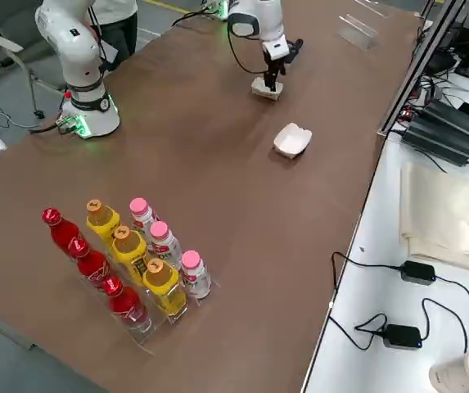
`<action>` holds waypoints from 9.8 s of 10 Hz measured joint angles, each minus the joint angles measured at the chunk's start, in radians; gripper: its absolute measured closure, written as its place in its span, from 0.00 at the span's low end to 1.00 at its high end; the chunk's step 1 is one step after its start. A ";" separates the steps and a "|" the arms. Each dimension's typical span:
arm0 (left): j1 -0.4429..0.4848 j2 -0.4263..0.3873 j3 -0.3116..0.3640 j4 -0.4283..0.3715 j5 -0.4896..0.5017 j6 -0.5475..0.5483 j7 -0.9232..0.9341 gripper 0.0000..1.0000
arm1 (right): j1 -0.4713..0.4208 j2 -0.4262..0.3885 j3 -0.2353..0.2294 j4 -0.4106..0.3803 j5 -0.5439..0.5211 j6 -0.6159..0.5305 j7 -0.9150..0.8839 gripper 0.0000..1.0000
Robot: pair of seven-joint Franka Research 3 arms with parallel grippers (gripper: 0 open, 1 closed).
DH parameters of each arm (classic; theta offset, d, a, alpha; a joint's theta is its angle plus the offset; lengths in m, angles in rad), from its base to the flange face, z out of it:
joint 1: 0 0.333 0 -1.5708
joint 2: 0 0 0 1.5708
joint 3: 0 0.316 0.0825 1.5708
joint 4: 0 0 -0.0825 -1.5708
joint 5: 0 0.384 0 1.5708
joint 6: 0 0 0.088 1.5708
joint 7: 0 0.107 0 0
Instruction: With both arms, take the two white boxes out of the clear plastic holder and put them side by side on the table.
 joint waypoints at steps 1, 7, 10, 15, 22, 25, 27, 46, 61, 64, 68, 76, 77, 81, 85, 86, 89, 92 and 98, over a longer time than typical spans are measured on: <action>0.003 0.000 0.001 0.000 -0.009 0.000 0.000 0.00 | -0.001 0.002 0.020 -0.025 0.000 0.054 -0.002 0.03; 0.007 0.001 0.002 0.000 -0.015 0.000 -0.002 0.00 | -0.001 0.054 0.114 -0.070 0.125 0.149 -0.002 0.11; 0.008 0.001 0.002 0.000 -0.015 0.000 -0.003 0.00 | -0.001 0.084 0.136 -0.071 0.137 0.176 -0.002 0.15; 0.009 0.001 0.003 0.000 -0.015 0.000 -0.003 0.00 | -0.001 0.094 0.139 -0.070 0.143 0.183 -0.002 0.49; 0.008 0.001 0.002 0.002 -0.015 0.000 -0.003 0.00 | -0.003 0.088 0.138 -0.062 0.165 0.161 0.003 0.98; 0.011 0.001 0.004 0.002 -0.015 0.000 -0.003 0.00 | -0.069 -0.004 0.122 -0.047 0.180 0.051 0.084 0.98; 0.012 0.001 0.006 0.002 -0.015 0.000 -0.003 0.00 | -0.179 -0.126 0.118 -0.047 0.181 -0.090 0.224 0.98; 0.023 0.006 0.010 0.001 -0.015 0.000 -0.002 0.00 | -0.325 -0.116 -0.259 -0.266 0.198 0.133 0.841 0.98; 0.032 0.016 0.007 0.000 0.008 -0.001 0.000 0.00 | -0.317 0.070 -0.091 -0.208 0.432 0.285 0.855 0.98; 0.035 0.019 0.008 -0.001 0.008 -0.001 0.001 0.00 | -0.317 0.070 -0.091 -0.205 0.434 0.286 0.855 0.98; 0.022 0.028 0.004 -0.001 0.008 -0.006 0.002 0.00 | -0.317 0.071 -0.090 -0.202 0.473 0.287 0.857 0.98; 0.030 0.028 0.004 0.003 0.008 -0.026 0.002 0.00 | -0.317 0.073 -0.090 -0.198 0.510 0.295 0.859 0.80; 0.030 0.028 0.004 0.003 0.008 -0.026 0.002 0.00 | -0.316 0.073 -0.090 -0.197 0.510 0.296 0.859 0.75; 0.024 0.028 0.002 0.004 0.008 -0.026 0.002 0.00 | -0.300 0.048 -0.092 -0.190 0.513 0.299 0.859 0.63; 0.023 0.028 0.001 0.004 0.008 -0.027 0.002 0.00 | -0.296 -0.041 -0.108 -0.199 0.511 0.238 0.812 0.56; 0.023 0.028 0.001 0.004 0.008 -0.027 0.002 0.00 | -0.294 -0.065 -0.137 -0.199 0.494 0.171 0.782 0.52; 0.022 0.028 0.000 0.004 0.008 -0.027 0.002 0.00 | -0.294 -0.152 -0.276 -0.155 0.295 -0.132 0.755 0.30; 0.023 0.028 0.000 0.004 0.008 -0.027 0.002 0.00 | -0.298 -0.174 -0.407 0.037 0.127 -0.469 0.707 0.02; 0.023 0.028 0.000 0.004 0.008 -0.027 0.002 0.00 | -0.307 -0.174 -0.436 0.226 -0.111 -0.772 -0.063 0.00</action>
